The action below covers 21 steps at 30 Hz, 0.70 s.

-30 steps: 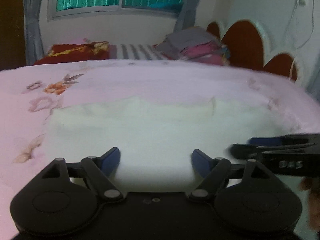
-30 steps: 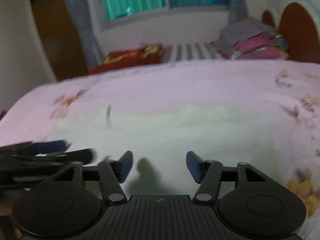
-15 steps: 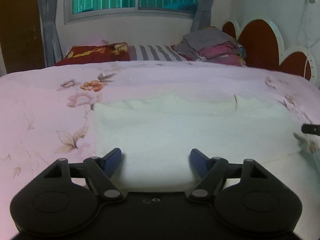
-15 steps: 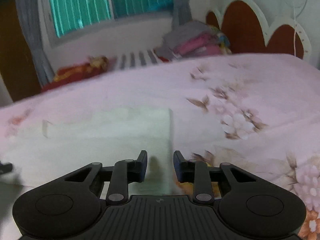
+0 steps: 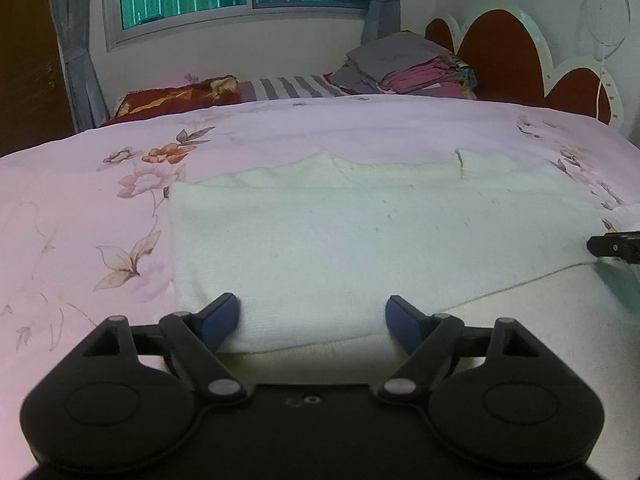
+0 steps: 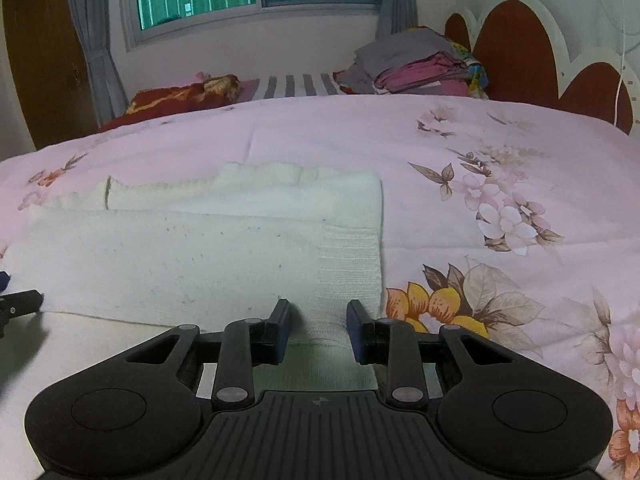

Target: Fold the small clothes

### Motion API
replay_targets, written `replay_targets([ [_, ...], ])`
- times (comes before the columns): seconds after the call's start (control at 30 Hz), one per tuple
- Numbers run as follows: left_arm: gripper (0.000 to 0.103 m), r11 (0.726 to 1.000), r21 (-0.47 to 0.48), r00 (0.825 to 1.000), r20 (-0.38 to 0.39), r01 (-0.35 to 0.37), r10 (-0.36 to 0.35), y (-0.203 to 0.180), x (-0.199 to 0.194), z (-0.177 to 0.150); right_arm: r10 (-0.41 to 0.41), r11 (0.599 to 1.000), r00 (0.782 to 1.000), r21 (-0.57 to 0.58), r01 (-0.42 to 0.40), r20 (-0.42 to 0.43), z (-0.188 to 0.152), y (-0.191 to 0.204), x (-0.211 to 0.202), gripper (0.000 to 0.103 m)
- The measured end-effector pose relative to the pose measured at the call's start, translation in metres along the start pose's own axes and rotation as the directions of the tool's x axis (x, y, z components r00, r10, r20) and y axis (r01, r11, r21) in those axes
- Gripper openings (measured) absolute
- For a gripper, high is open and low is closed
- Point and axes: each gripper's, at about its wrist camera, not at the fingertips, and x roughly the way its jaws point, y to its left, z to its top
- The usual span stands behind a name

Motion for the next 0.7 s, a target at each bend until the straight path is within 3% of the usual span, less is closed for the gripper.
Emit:
replay_targets([
  [0.27,0.082,0.998,0.053,1.000,-0.003,0.021,-0.020,0.003,-0.006,-0.006,-0.028,1.000,1.000,0.000,0.028,0.001,-0.006,0.006,-0.002,0.030],
  [0.37,0.091,0.999,0.042,1.000,0.010,0.029,-0.029,0.010,-0.023,-0.011,-0.020,0.999,1.000,0.049,0.021,-0.017,0.000,0.004,-0.011,0.031],
  [0.4,0.097,0.999,0.036,1.000,0.013,0.025,-0.026,0.014,-0.031,-0.014,-0.002,0.996,1.000,0.084,0.002,-0.004,-0.001,0.000,-0.020,0.045],
  [0.43,0.098,1.000,0.020,1.000,0.011,0.016,-0.016,0.019,-0.040,-0.021,0.010,0.994,1.000,0.107,-0.012,0.013,-0.003,-0.002,-0.030,0.072],
  [0.47,0.095,1.000,0.007,1.000,0.004,0.017,-0.017,0.024,-0.047,-0.027,0.025,0.991,0.999,0.132,-0.030,0.038,-0.009,-0.006,-0.041,0.076],
  [0.57,0.074,0.994,-0.074,0.995,-0.052,0.076,-0.080,0.045,-0.075,-0.053,0.076,0.980,0.997,0.181,-0.080,0.027,-0.028,-0.017,-0.066,0.075],
  [0.6,0.071,0.989,-0.113,0.993,-0.060,0.097,-0.104,0.053,-0.086,-0.065,0.091,0.977,0.996,0.190,-0.092,0.017,-0.036,-0.021,-0.073,0.075],
  [0.7,0.071,0.982,-0.157,0.990,-0.069,0.108,-0.120,0.061,-0.122,-0.097,0.129,0.974,0.991,0.191,-0.123,-0.022,-0.061,-0.029,-0.093,0.053],
])
